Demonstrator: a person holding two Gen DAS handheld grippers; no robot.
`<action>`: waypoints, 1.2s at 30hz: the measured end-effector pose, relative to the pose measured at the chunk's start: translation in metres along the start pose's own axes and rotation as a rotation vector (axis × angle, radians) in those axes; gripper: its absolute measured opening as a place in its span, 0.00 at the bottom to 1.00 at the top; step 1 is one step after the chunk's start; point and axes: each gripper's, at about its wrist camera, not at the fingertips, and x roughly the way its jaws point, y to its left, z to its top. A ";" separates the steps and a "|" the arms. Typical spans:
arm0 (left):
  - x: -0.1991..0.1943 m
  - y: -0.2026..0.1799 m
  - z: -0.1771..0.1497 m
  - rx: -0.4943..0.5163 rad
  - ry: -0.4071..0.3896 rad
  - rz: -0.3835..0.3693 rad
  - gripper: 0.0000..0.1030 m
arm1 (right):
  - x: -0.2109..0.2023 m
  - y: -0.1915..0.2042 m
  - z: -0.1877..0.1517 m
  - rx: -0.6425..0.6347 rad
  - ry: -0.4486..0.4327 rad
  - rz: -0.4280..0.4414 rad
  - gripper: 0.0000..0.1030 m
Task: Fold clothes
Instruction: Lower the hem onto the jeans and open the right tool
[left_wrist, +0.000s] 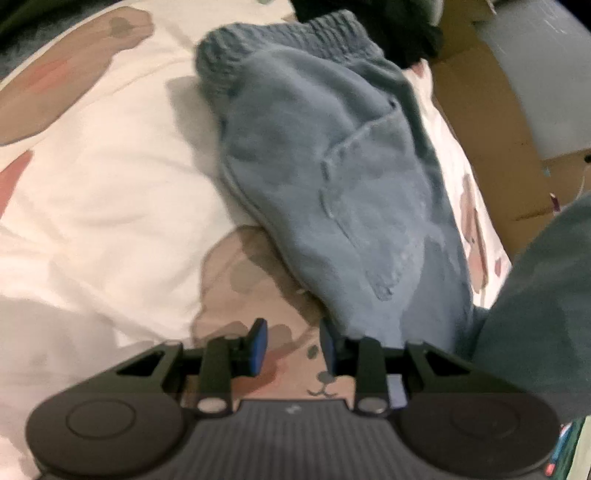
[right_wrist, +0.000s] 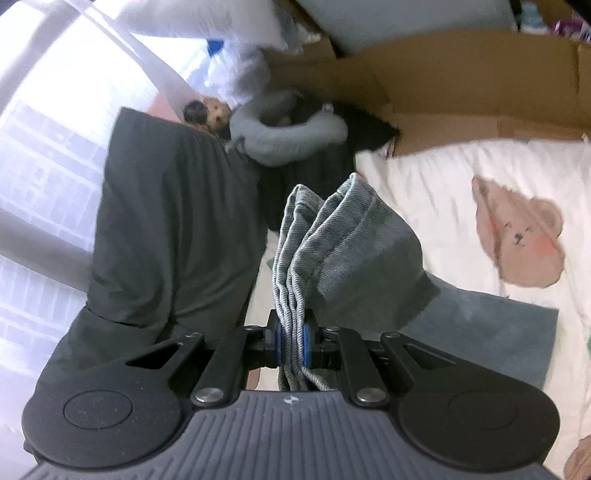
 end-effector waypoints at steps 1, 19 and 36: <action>-0.001 0.003 0.000 -0.010 -0.004 0.003 0.31 | 0.010 -0.003 0.000 0.014 0.019 0.000 0.09; -0.025 0.015 0.015 -0.047 -0.057 0.016 0.31 | 0.139 -0.024 -0.015 0.146 0.061 -0.031 0.10; -0.057 0.045 0.016 -0.087 -0.099 0.095 0.32 | 0.231 -0.016 -0.039 0.168 0.030 -0.006 0.12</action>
